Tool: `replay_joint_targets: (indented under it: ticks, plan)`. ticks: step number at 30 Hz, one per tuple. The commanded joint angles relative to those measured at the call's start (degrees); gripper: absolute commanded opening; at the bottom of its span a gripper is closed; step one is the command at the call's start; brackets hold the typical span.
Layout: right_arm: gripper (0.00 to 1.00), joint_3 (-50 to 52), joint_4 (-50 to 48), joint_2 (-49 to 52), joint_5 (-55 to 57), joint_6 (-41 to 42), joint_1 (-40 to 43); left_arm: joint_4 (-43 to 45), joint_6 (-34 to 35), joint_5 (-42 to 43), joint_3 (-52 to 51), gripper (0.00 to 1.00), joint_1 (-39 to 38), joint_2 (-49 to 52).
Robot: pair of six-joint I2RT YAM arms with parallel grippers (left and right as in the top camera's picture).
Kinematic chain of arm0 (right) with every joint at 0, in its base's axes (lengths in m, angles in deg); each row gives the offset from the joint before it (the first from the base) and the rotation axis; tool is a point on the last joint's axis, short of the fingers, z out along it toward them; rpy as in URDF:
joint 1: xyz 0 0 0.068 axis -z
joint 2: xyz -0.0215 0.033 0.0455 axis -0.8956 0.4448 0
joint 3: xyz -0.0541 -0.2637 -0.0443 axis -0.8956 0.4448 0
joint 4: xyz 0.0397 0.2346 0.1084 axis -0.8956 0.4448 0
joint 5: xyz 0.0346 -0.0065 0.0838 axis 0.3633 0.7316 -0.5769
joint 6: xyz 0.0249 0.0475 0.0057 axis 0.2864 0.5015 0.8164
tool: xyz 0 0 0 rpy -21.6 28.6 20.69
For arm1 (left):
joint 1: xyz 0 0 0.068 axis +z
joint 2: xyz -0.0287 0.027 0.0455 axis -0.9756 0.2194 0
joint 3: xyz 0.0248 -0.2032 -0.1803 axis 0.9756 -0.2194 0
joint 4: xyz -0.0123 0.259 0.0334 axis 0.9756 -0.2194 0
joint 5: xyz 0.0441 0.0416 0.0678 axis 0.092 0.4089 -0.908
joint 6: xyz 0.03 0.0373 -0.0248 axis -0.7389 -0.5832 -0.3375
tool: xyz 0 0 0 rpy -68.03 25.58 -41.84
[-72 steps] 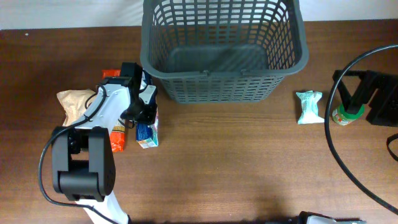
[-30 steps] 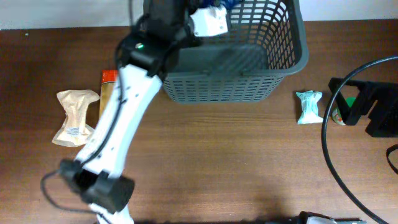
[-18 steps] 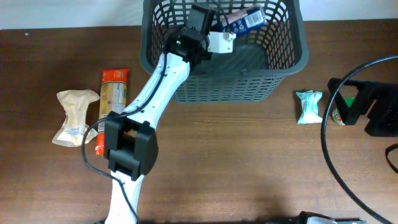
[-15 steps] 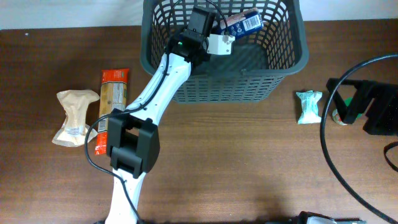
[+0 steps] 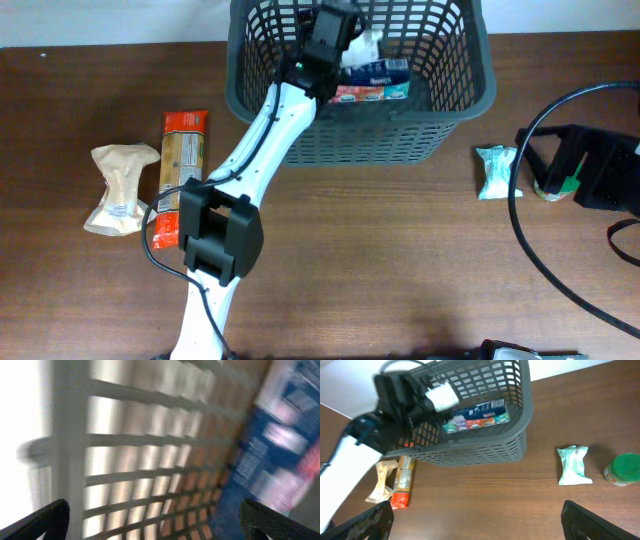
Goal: Pack container
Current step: 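Lift the blue box and lower it into the basket, then move the left gripper to the orange pasta package and grasp it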
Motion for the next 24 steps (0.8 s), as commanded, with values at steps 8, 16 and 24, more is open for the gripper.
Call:
replay_joint_targets:
  ticks: [8, 16, 24]
  plan:
    - [1.00, 0.17, -1.40, -1.57, 3.15, -5.11, -0.31, -27.96, 33.29, -1.97, 19.39, 0.99, 1.42, -14.62]
    - [1.00, 0.17, -1.86, -1.40, 6.03, -5.09, -0.31, -50.05, 52.24, -1.73, 19.41, 0.76, 15.41, -18.53]
    - [1.00, 0.17, -2.03, -1.18, 6.19, -5.09, -0.31, -56.50, 60.08, 17.62, 7.34, 0.77, 33.70, -14.32]
